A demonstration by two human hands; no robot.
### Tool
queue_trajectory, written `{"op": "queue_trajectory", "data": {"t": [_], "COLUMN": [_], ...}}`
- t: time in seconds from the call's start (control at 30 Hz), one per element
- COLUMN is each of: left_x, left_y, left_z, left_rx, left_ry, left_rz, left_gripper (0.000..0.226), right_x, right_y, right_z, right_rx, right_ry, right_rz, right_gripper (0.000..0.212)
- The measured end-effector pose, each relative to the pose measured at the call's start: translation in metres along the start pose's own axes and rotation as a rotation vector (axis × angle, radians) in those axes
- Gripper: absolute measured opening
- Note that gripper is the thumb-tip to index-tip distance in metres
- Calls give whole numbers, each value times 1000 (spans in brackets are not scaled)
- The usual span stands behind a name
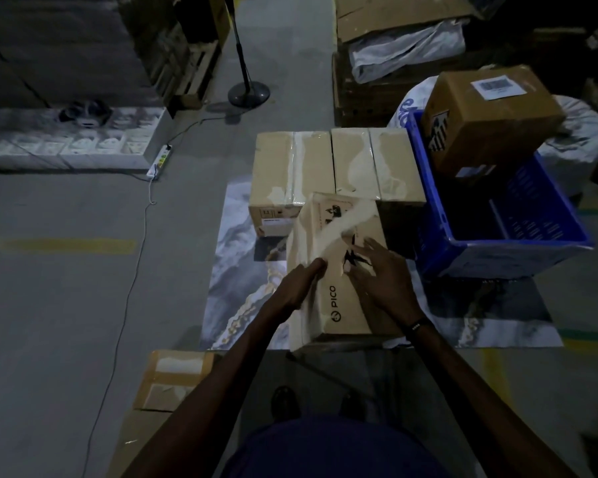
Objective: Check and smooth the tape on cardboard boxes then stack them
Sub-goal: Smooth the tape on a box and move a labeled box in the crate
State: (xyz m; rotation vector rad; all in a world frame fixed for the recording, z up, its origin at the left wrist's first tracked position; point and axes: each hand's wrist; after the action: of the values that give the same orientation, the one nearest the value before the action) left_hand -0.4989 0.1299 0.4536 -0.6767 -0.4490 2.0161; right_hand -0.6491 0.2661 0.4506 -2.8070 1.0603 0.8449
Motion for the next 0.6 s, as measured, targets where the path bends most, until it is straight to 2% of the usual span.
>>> {"op": "queue_trajectory", "data": {"t": [0.07,0.13,0.33,0.37,0.47,0.53,0.6], "left_x": [1,1,-10,-11,-9,-7,-8], "left_y": [0,4,12,12,15,19,20], "left_z": [-9,-15,-15,-15,-11,-3,9], "left_rx": [-22,-11,120,181,369,374,373], "left_ry": [9,37,276,306,420,632,837], "left_rz": [-38,-6,246,290,368,414,372], "left_gripper": [71,73,29,31,66,89,97], "right_x": [-1,1,13,14,18,19,20], "right_y": [3,5,-1,-2,1,7,13], "right_z": [3,7,2,3,6,10,14], "right_rx": [-26,12,8,-16,-73,-59,-55], "right_ry": [-31,-46,-211,-258,-398,-411,-428], "right_rz": [-4,-6,-36,-37,-58,-83,-133], "right_gripper": [31,37,42,41,41,43,45]}}
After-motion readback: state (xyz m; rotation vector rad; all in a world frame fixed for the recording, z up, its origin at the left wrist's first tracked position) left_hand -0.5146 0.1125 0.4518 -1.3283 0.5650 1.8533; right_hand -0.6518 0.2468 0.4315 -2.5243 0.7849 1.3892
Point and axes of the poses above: each hand's wrist, its own y-axis towards the middle knuckle, its own x-axis out of the palm, z = x × y, and after that the axes turned 13 degrees about y, right-handed
